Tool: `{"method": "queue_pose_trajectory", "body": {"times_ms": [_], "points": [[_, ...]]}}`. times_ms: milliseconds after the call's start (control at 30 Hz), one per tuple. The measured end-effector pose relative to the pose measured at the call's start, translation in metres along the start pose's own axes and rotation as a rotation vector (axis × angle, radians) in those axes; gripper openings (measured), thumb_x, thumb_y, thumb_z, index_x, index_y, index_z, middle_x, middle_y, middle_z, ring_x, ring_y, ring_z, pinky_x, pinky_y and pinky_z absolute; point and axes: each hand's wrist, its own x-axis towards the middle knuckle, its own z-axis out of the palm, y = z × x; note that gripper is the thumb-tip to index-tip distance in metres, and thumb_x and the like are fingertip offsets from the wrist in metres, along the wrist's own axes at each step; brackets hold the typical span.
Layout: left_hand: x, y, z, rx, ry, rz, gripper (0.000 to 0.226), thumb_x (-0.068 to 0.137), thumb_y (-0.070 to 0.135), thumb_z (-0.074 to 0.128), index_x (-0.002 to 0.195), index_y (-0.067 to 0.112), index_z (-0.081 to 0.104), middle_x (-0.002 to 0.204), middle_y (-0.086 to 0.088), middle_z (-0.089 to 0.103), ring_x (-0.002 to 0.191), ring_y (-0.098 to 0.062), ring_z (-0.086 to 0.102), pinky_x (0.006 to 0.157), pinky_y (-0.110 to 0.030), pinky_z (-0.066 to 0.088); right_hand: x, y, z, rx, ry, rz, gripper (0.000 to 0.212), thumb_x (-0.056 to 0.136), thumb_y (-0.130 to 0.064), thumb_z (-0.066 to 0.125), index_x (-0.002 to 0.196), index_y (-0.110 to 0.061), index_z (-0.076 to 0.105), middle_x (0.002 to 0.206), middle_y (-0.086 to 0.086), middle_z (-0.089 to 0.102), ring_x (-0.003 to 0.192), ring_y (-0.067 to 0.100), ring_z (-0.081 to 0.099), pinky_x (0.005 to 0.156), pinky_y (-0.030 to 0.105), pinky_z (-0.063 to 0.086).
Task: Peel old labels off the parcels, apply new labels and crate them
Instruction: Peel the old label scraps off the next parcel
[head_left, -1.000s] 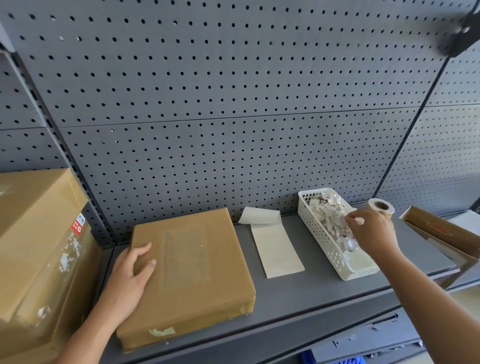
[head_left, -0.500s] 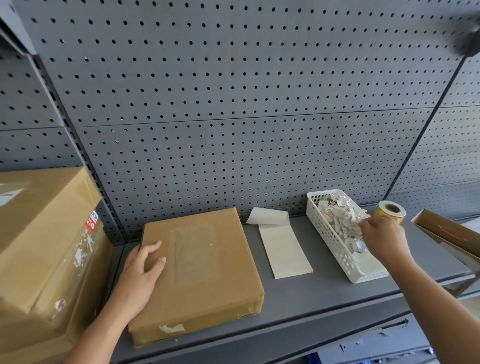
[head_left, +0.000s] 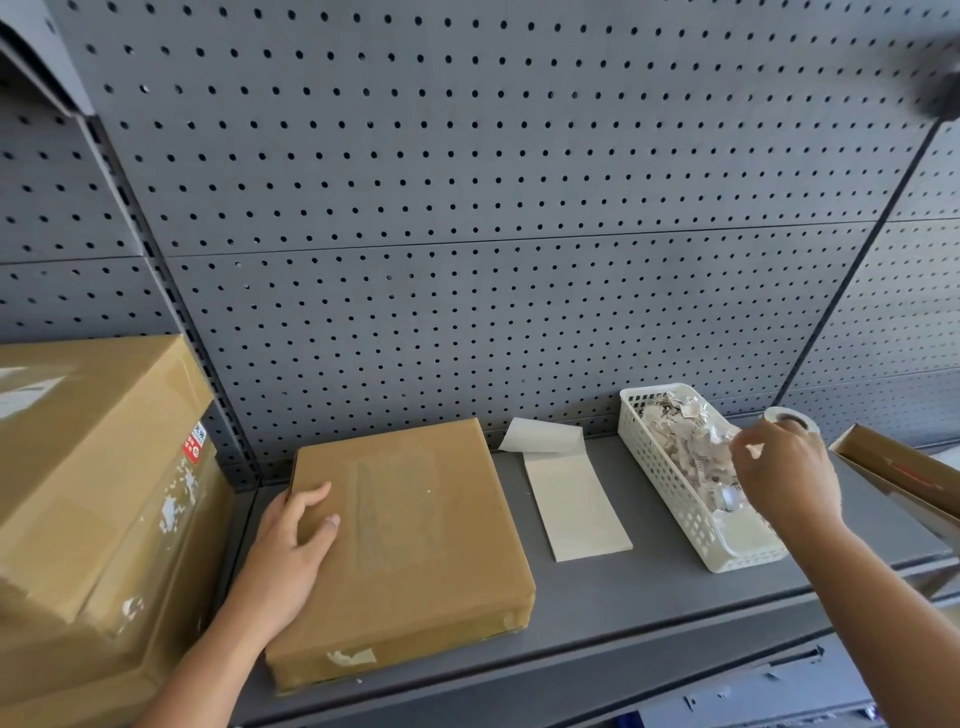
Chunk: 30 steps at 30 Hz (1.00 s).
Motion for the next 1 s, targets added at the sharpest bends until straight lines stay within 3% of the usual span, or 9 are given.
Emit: {"method": "queue_pose_trajectory", "body": {"times_ms": [67, 200, 400, 533, 633, 733, 800, 1000], "points": [[0.0, 0.002, 0.0, -0.004, -0.004, 0.0, 0.038, 0.102, 0.044, 0.05, 0.138, 0.05, 0.043, 0.159, 0.011, 0.026, 0.144, -0.014, 0.031, 0.104, -0.031, 0.031, 0.001, -0.007, -0.003, 0.018, 0.055, -0.015, 0.026, 0.097, -0.018, 0.048, 0.105, -0.012, 0.072, 0.111, 0.016, 0.064, 0.104, 0.04, 0.049, 0.083, 0.047, 0.046], [-0.003, 0.006, -0.001, -0.007, 0.001, -0.002, 0.039, 0.102, 0.042, 0.051, 0.14, 0.048, 0.044, 0.158, 0.011, 0.026, 0.144, -0.013, 0.031, 0.104, -0.03, 0.031, 0.001, -0.034, -0.005, 0.132, 0.084, -0.11, 0.025, 0.096, -0.011, 0.05, 0.11, -0.01, 0.07, 0.112, 0.016, 0.065, 0.107, 0.038, 0.049, 0.09, 0.047, 0.041], [-0.007, 0.012, -0.002, 0.025, 0.015, -0.01, 0.039, 0.102, 0.045, 0.049, 0.14, 0.051, 0.044, 0.162, 0.011, 0.021, 0.147, -0.013, 0.027, 0.108, -0.032, 0.033, -0.007, -0.087, 0.037, 0.217, -0.287, -0.339, 0.042, 0.088, -0.006, 0.058, 0.129, -0.016, 0.059, 0.124, 0.007, 0.057, 0.119, 0.03, 0.048, 0.097, 0.037, 0.038], [-0.009, 0.015, -0.005, 0.097, 0.039, -0.028, 0.041, 0.101, 0.05, 0.045, 0.142, 0.052, 0.044, 0.165, 0.015, 0.013, 0.148, -0.01, 0.024, 0.111, -0.033, 0.03, -0.003, -0.114, 0.071, 0.122, -0.502, -0.356, 0.061, 0.089, -0.014, 0.058, 0.147, -0.019, 0.04, 0.145, 0.006, 0.044, 0.131, 0.031, 0.042, 0.107, 0.039, 0.038], [-0.012, 0.017, -0.005, 0.142, 0.093, 0.013, 0.041, 0.1, 0.054, 0.042, 0.141, 0.05, 0.048, 0.162, 0.024, 0.014, 0.129, 0.006, 0.031, 0.099, -0.025, 0.032, 0.004, -0.124, 0.09, 0.023, -0.517, -0.355, 0.067, 0.091, -0.019, 0.058, 0.152, -0.021, 0.028, 0.151, 0.005, 0.039, 0.13, 0.033, 0.039, 0.106, 0.043, 0.04], [-0.012, 0.017, -0.005, 0.188, 0.145, 0.08, 0.04, 0.099, 0.056, 0.042, 0.136, 0.048, 0.053, 0.157, 0.031, 0.023, 0.123, 0.014, 0.03, 0.097, -0.024, 0.035, 0.01, -0.129, 0.103, -0.049, -0.49, -0.349, 0.069, 0.093, -0.025, 0.058, 0.153, -0.023, 0.024, 0.15, 0.003, 0.04, 0.128, 0.033, 0.039, 0.104, 0.043, 0.042], [-0.013, 0.017, -0.006, 0.209, 0.166, 0.126, 0.037, 0.099, 0.055, 0.043, 0.132, 0.045, 0.057, 0.15, 0.034, 0.029, 0.123, 0.015, 0.034, 0.096, -0.024, 0.038, 0.013, -0.132, 0.111, -0.091, -0.503, -0.343, 0.067, 0.094, -0.027, 0.056, 0.153, -0.023, 0.025, 0.147, 0.003, 0.041, 0.126, 0.033, 0.039, 0.102, 0.042, 0.042], [-0.015, 0.024, -0.013, 0.166, 0.245, 0.201, 0.023, 0.099, 0.045, 0.051, 0.118, 0.043, 0.064, 0.136, 0.035, 0.047, 0.123, 0.015, 0.044, 0.092, -0.022, 0.043, 0.013, -0.135, 0.126, -0.094, -0.454, -0.357, 0.03, 0.097, -0.027, 0.052, 0.126, -0.024, 0.06, 0.12, 0.005, 0.055, 0.114, 0.03, 0.046, 0.087, 0.039, 0.046]]}}
